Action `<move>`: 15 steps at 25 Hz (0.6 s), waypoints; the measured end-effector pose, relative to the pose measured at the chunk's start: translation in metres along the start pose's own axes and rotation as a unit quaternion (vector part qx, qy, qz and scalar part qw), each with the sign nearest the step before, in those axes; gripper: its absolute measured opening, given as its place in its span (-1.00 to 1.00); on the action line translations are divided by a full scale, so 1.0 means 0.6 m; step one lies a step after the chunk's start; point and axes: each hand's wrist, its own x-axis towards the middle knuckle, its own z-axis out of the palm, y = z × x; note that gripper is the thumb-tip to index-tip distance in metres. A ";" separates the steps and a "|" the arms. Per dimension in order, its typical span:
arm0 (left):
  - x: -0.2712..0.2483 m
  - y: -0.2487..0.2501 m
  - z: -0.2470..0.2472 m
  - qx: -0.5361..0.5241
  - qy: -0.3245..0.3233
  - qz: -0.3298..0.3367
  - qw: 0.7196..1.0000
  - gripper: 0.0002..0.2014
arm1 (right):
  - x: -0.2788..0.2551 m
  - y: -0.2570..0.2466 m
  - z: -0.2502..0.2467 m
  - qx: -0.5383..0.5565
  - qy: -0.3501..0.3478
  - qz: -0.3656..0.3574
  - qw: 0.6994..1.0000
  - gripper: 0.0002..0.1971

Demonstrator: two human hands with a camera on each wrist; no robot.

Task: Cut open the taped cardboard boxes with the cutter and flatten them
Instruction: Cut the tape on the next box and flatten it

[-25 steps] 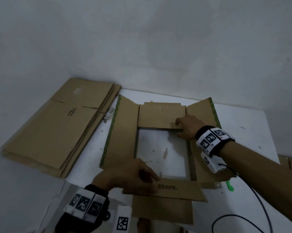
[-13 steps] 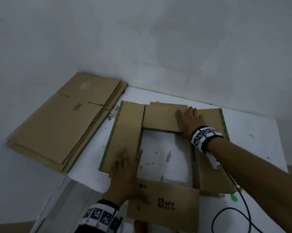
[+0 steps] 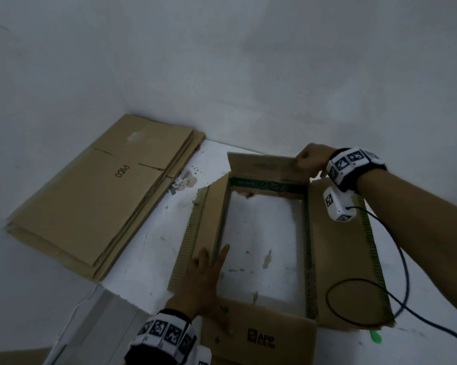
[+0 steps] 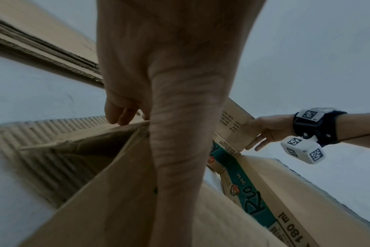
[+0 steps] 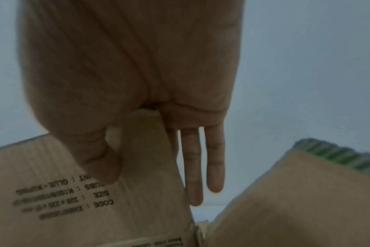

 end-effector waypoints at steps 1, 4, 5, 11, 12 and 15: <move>0.004 -0.002 -0.001 0.005 -0.007 -0.002 1.000 0.57 | 0.014 0.006 -0.004 0.054 0.052 0.032 0.997 -0.68; 0.006 -0.007 0.001 -0.019 -0.030 -0.002 0.999 0.59 | 0.040 0.021 0.013 0.143 0.203 0.118 0.962 -0.32; 0.008 -0.008 0.001 -0.021 -0.036 -0.001 0.999 0.59 | 0.045 0.024 0.027 0.153 0.226 0.135 0.953 -0.13; 0.007 -0.007 -0.004 -0.031 -0.044 -0.002 0.999 0.55 | 0.080 0.032 0.146 -0.031 0.162 0.058 0.985 -0.71; 0.008 -0.006 -0.005 -0.026 -0.042 -0.005 0.999 0.55 | 0.078 0.034 0.152 -0.060 0.133 0.062 0.987 -0.75; 0.011 -0.006 -0.005 -0.012 -0.039 -0.009 0.999 0.57 | 0.070 0.034 0.140 -0.086 0.056 0.047 0.994 -0.79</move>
